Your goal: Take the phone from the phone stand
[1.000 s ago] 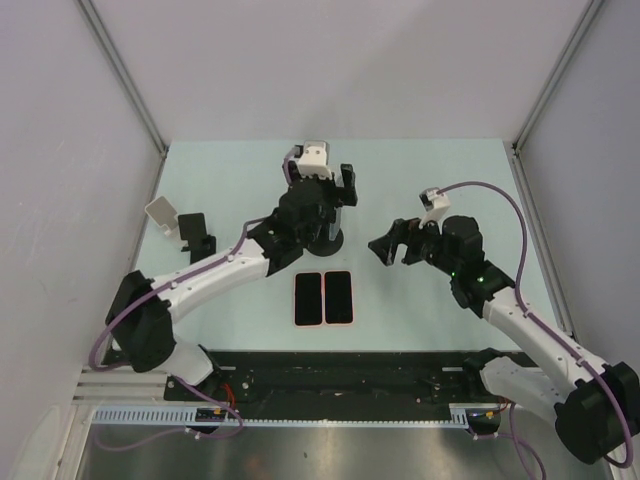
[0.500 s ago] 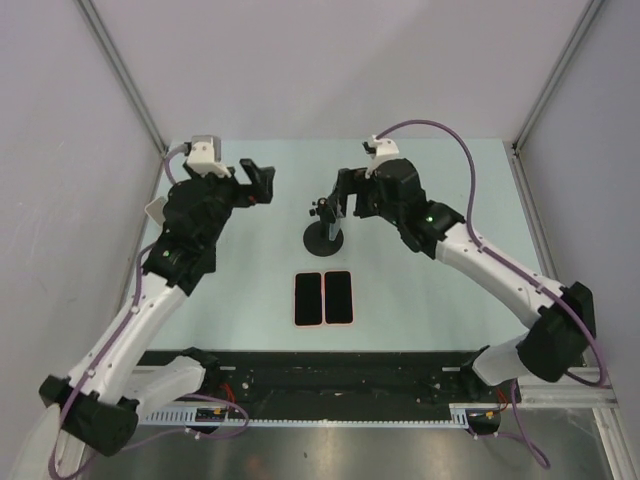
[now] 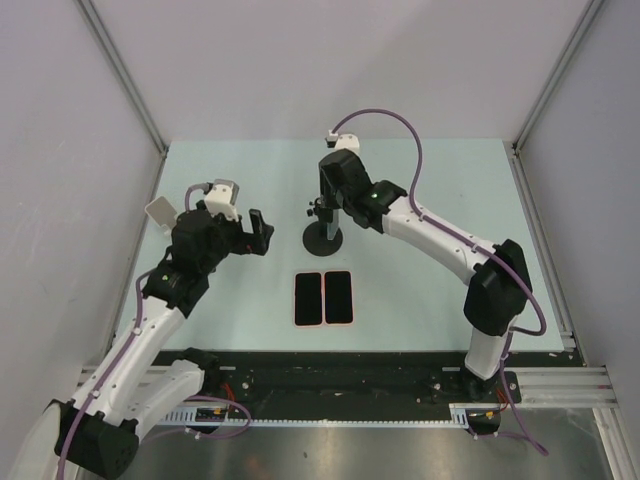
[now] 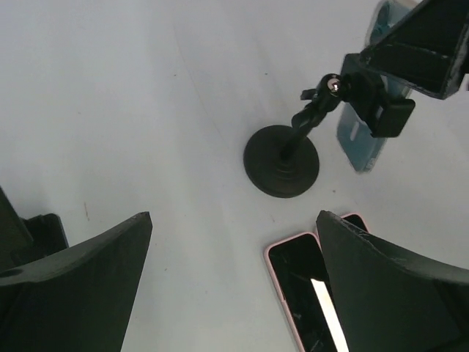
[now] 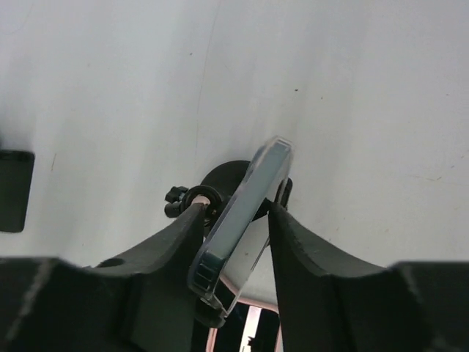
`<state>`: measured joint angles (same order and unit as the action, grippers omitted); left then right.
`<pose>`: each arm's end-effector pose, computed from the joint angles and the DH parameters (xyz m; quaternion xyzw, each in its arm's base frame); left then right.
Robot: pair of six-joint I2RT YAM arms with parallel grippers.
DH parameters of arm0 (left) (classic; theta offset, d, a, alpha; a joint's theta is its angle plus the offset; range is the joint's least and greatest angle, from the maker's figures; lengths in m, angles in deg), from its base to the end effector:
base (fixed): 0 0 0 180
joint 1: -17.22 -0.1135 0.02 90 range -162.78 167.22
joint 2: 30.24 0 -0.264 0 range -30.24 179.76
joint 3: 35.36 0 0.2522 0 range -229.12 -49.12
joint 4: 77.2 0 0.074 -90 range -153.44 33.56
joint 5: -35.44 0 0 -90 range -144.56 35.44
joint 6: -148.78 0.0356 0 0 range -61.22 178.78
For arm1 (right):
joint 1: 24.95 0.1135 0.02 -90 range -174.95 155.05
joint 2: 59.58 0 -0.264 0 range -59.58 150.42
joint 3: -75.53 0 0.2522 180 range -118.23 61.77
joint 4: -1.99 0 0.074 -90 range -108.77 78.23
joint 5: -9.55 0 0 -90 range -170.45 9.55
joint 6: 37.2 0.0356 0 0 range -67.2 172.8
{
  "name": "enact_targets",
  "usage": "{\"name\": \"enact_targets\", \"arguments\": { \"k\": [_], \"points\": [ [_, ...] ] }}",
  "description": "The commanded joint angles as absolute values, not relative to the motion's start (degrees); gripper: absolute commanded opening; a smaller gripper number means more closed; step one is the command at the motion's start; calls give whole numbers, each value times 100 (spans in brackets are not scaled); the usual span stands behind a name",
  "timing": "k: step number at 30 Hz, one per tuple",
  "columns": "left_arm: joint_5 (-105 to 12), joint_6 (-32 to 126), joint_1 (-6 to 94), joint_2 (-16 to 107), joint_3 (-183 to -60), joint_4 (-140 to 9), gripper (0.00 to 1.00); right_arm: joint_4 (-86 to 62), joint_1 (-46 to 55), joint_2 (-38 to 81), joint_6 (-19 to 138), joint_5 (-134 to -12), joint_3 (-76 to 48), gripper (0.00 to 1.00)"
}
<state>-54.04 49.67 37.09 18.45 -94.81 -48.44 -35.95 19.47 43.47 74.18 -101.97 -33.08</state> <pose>0.1858 -0.0675 0.3250 0.0785 0.8052 -0.1506 0.5682 0.3099 0.2854 0.3378 -0.0838 0.8614 0.1198 0.4864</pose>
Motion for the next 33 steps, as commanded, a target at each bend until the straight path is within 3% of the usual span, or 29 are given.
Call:
{"name": "enact_targets", "arguments": {
  "k": [1, 3, 4, 6, 11, 23, 33],
  "points": [
    [-4718, 5262, 3682, 1687, -9456, -5008, 100, -3840, 2084, 4413, 7442, -10602, -3614, 31],
    [-4508, 5333, 3682, 1670, -9404, -5069, 100, -3700, 2110, 4326, 7311, -10567, -3457, 20],
    [-4367, 5350, 3682, 1687, -9386, -5113, 100, -3525, 2102, 4265, 7258, -10524, -3378, 9],
    [-3877, 5403, 3690, 1766, -9307, -5245, 100, -3270, 2084, 4072, 6968, -10253, -3045, 0],
    [-3495, 5464, 3857, 2117, -9333, -5447, 100, -2374, 2023, 3649, 6432, -9645, -2349, 0],
    [-4251, 5649, 4525, 4295, -10676, -5544, 99, -913, 1943, 3332, 6080, -8458, -1417, 0],
    [-4286, 6027, 4605, 5317, -11082, -5623, 72, -141, 1961, 3271, 6097, -8133, -908, 0]
  ]
}}
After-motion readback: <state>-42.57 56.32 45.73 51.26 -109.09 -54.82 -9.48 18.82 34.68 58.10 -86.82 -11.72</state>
